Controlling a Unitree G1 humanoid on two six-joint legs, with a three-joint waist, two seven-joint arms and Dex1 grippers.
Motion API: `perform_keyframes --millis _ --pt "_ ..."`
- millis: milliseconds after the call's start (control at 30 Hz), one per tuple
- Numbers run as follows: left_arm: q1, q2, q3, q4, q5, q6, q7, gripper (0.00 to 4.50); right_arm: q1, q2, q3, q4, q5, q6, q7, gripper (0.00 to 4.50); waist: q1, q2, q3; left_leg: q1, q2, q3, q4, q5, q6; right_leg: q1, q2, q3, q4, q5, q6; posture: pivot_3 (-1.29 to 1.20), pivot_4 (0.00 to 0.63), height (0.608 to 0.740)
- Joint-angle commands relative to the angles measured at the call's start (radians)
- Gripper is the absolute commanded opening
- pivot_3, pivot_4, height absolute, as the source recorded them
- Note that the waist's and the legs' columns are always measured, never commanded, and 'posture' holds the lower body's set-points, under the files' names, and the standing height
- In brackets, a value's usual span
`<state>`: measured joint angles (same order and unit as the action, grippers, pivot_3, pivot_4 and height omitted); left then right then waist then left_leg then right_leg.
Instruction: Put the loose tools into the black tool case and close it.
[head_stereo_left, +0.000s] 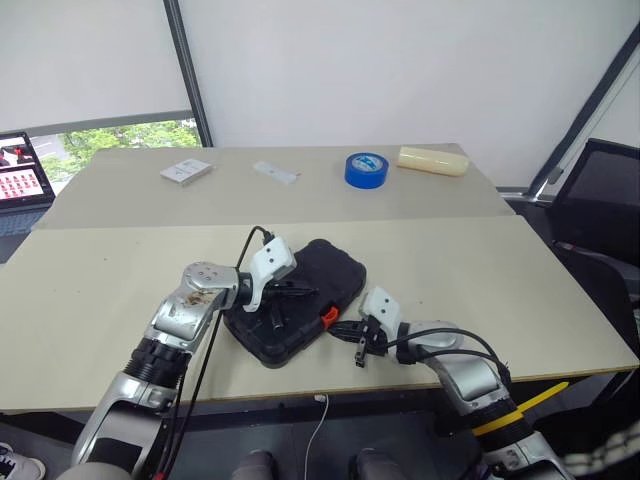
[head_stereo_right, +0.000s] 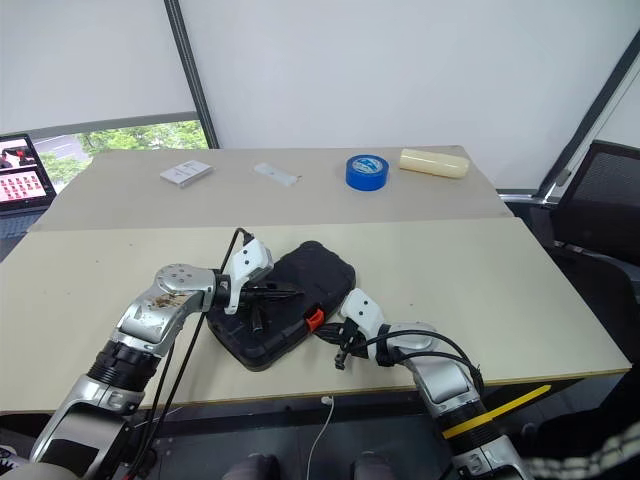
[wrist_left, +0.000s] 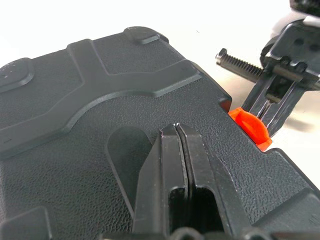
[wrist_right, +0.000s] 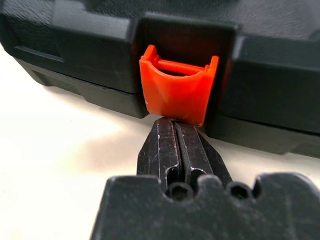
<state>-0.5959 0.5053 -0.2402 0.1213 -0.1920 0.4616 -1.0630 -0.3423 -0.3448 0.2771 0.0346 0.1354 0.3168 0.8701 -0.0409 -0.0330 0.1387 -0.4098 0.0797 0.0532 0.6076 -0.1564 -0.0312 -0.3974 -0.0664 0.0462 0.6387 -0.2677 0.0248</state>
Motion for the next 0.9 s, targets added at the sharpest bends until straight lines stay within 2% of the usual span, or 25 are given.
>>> perform_keyframes --millis 33,133,167,333,433,467,567,633,700,767,900 --pt "0.111 -0.016 -0.043 0.058 0.013 0.022 0.005 0.07 -0.019 -0.03 -0.059 -0.115 0.048 -0.06 0.025 0.04 0.0 0.0 0.0 -0.001 0.0 0.0 0.0 0.0 0.0 0.0 0.0 0.0 0.0 0.0 0.0 0.0 0.15 0.74" --pt "0.158 -0.017 0.057 0.015 -0.045 -0.12 -0.019 0.77 0.062 -0.093 -0.11 -0.17 0.093 -0.078 0.069 0.0 0.003 0.001 0.0 -0.006 -0.001 0.001 0.0 0.0 0.0 -0.005 -0.001 0.0 0.0 0.0 0.0 0.0 0.15 0.74" --pt "0.17 -0.014 0.076 0.004 -0.058 -0.153 -0.031 1.18 0.08 -0.106 -0.123 -0.182 0.106 -0.081 0.077 0.0 0.003 0.002 0.0 -0.008 -0.002 0.001 -0.001 0.0 0.0 -0.005 -0.002 0.0 0.0 0.0 0.001 0.0 0.15 0.74" --pt "0.262 0.029 0.278 -0.088 -0.197 -0.27 -0.066 3.05 0.226 -0.242 -0.242 -0.256 0.173 -0.162 0.172 1.51 0.004 0.0 0.001 -0.014 -0.001 0.001 -0.002 0.004 0.006 -0.007 -0.001 0.001 -0.001 -0.001 0.007 0.0 0.15 0.74" --pt "0.327 0.109 0.385 -0.107 -0.235 -0.263 -0.061 4.26 0.288 -0.312 -0.345 -0.241 0.19 -0.249 0.198 2.67 0.001 0.0 0.005 -0.016 -0.001 0.001 -0.002 0.002 0.006 -0.009 0.0 0.001 -0.001 -0.003 0.006 0.0 0.15 0.74" --pt "0.369 0.155 0.436 -0.079 -0.224 -0.29 -0.065 4.44 0.302 -0.343 -0.392 -0.211 0.188 -0.296 0.211 2.84 0.0 -0.001 0.007 -0.015 -0.001 0.001 -0.002 0.001 0.006 -0.009 0.001 0.001 -0.001 -0.003 0.006 0.0 0.15 0.74" --pt "0.472 0.231 0.541 -0.018 -0.215 -0.321 -0.047 4.5 0.304 -0.399 -0.48 -0.132 0.197 -0.369 0.231 4.01 0.0 -0.004 0.012 -0.015 -0.001 0.001 -0.002 0.0 0.006 -0.01 0.001 0.002 -0.002 -0.005 0.008 0.0 0.15 0.74" --pt "0.528 0.256 0.568 0.003 -0.202 -0.343 -0.039 4.5 0.279 -0.408 -0.499 -0.084 0.2 -0.401 0.235 4.45 0.004 -0.003 0.013 -0.015 0.0 0.001 -0.002 -0.001 0.005 -0.008 0.0 0.001 -0.004 -0.006 0.007 0.0 0.15 0.74" --pt "0.579 0.267 0.586 0.008 -0.173 -0.379 -0.01 4.5 0.25 -0.412 -0.504 -0.032 0.192 -0.444 0.242 4.45 0.003 -0.003 0.016 -0.015 0.001 0.002 -0.002 -0.002 0.003 -0.008 0.0 0.0 -0.007 -0.007 0.0 0.0 0.15 0.74" --pt "0.622 0.265 0.601 0.009 -0.149 -0.41 0.024 4.5 0.218 -0.412 -0.5 0.015 0.177 -0.492 0.244 4.45 0.006 -0.007 0.021 -0.015 0.001 0.005 -0.002 -0.005 -0.002 -0.009 -0.003 0.0 -0.008 -0.006 0.0 0.0 0.15 0.74" --pt "0.667 0.246 0.619 0.005 -0.155 -0.44 0.06 4.5 0.174 -0.397 -0.476 0.064 0.155 -0.534 0.227 4.45 0.022 -0.008 0.022 -0.02 -0.001 0.007 -0.001 -0.005 -0.002 -0.012 -0.007 -0.002 -0.009 -0.002 -0.004 0.0 0.15 0.74"
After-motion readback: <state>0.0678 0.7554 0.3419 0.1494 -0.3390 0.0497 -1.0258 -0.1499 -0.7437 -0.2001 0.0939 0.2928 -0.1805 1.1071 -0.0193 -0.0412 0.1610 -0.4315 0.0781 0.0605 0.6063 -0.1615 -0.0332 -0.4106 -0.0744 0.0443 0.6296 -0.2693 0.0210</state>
